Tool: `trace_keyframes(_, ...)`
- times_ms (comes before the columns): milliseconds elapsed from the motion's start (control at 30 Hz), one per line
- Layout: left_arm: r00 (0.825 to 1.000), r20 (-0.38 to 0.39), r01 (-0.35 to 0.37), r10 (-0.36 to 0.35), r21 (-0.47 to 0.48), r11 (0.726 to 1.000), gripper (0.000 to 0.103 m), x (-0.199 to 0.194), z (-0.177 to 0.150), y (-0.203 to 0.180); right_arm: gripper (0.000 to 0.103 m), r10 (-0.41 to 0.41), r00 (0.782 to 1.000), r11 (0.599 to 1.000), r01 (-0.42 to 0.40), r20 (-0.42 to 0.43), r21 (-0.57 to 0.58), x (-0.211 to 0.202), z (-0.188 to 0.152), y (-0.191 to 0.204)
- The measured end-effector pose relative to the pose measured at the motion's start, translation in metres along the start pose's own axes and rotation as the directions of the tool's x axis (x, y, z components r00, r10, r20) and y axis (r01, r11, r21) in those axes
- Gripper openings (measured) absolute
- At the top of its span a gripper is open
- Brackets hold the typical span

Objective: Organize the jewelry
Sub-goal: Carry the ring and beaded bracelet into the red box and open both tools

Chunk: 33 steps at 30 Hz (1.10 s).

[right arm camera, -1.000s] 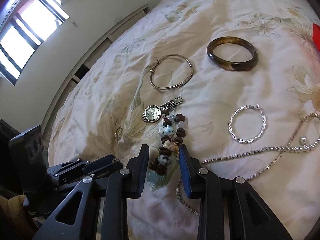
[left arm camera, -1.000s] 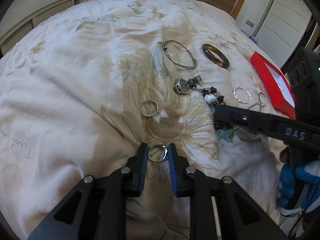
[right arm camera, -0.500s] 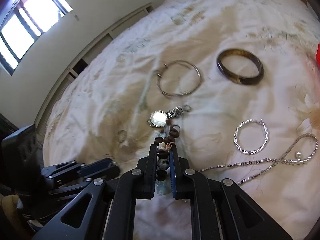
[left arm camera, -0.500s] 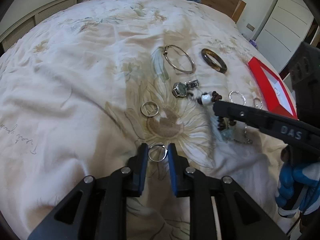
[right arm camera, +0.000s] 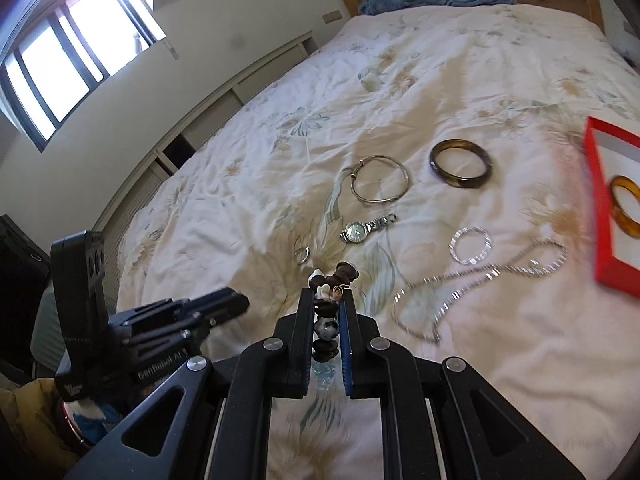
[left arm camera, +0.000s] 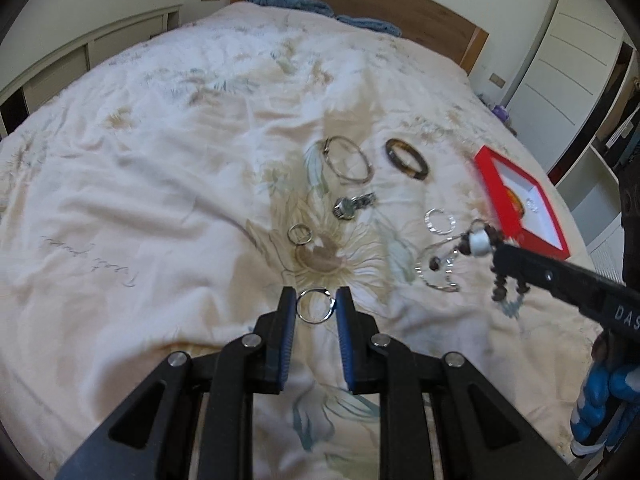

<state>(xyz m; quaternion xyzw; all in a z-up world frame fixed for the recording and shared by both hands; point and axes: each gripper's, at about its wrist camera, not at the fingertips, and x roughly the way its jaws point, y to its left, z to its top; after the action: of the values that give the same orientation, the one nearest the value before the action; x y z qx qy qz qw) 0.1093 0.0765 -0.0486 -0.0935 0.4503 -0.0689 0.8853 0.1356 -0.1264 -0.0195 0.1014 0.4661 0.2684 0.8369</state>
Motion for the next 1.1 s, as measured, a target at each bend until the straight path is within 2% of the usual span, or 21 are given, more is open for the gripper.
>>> trace_keyframes(400, 0.992, 0.121, 0.026, -0.034, 0.065, 0.998, 0.018, -0.080, -0.020, -0.051, 0.012, -0.045, 0.989, 0.998, 0.052, 0.143, -0.042, -0.107, -0.039, 0.026)
trace_keyframes(633, 0.988, 0.133, 0.059, -0.075, 0.119, 0.991, 0.018, -0.100, -0.026, -0.091, 0.012, -0.069, 0.972, 0.997, 0.072, 0.223, -0.009, -0.163, -0.069, 0.014)
trace_keyframes(833, 0.984, 0.117, 0.109, -0.135, 0.199, 0.974, 0.018, -0.091, -0.008, -0.143, 0.012, -0.123, 0.955, 0.992, 0.107, 0.269, 0.072, -0.193, -0.079, -0.025)
trace_keyframes(933, 0.982, 0.092, 0.141, -0.167, 0.241, 0.960, 0.018, -0.074, 0.005, -0.172, 0.012, -0.160, 0.947, 0.984, 0.132, 0.280, 0.117, -0.202, -0.074, -0.055)
trace_keyframes(1100, 0.975, 0.030, 0.202, -0.221, 0.303, 0.931, 0.018, -0.024, 0.035, -0.228, 0.012, -0.229, 0.934, 0.966, 0.183, 0.274, 0.183, -0.205, -0.052, -0.117)
